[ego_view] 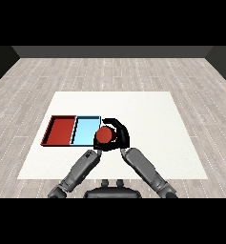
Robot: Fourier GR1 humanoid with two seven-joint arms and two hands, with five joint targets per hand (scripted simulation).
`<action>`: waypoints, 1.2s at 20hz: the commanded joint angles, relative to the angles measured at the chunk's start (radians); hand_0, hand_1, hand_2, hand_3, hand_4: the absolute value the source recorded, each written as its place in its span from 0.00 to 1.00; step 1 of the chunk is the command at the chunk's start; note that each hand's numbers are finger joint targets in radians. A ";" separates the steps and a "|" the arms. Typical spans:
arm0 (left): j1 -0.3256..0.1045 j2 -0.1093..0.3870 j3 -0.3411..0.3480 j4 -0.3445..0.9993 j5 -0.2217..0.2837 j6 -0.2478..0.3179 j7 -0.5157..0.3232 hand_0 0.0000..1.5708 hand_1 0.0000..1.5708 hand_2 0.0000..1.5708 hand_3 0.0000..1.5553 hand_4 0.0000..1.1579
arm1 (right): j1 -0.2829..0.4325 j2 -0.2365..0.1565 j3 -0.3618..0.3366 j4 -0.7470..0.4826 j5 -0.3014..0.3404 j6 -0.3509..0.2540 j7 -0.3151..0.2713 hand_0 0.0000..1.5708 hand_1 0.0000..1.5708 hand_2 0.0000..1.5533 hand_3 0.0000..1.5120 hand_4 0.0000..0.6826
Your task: Pick the red can and put it in the red box
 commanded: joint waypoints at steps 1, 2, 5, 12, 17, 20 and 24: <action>-0.040 -0.007 -0.016 -0.035 0.021 0.024 -0.003 1.00 1.00 1.00 0.97 0.99 | 0.006 0.004 -0.009 0.011 0.054 0.008 0.056 0.00 0.00 0.00 0.00 0.00; -0.006 -0.007 0.000 -0.040 -0.009 0.012 -0.012 1.00 1.00 1.00 0.97 0.99 | -0.003 0.004 0.016 -0.001 0.068 -0.033 0.097 0.00 0.00 0.00 0.00 0.00; 0.036 -0.007 0.043 -0.033 -0.057 -0.027 -0.015 1.00 1.00 1.00 0.97 0.98 | -0.013 0.004 0.027 0.007 0.038 -0.016 0.078 0.00 0.00 0.00 0.00 0.00; 0.003 0.011 0.048 -0.049 -0.069 -0.002 0.024 1.00 1.00 1.00 0.96 0.98 | -0.018 0.004 -0.065 0.060 0.010 0.025 0.045 0.00 0.00 0.00 0.00 0.00; 0.027 -0.007 0.078 0.030 -0.061 -0.040 -0.052 1.00 1.00 1.00 0.95 0.98 | 0.122 0.002 -0.113 -0.069 0.058 0.137 0.070 0.00 0.00 0.00 0.00 0.00; 0.042 -0.007 0.073 -0.007 -0.079 0.005 -0.048 1.00 1.00 1.00 0.94 0.98 | 0.115 0.004 -0.128 -0.082 0.004 0.143 0.059 0.00 0.00 0.00 0.00 0.00; 0.020 0.007 0.093 -0.065 -0.116 0.020 0.047 1.00 1.00 0.99 0.94 0.98 | 0.281 -0.016 -0.093 -0.258 0.093 0.138 0.063 0.00 0.00 0.00 0.00 0.00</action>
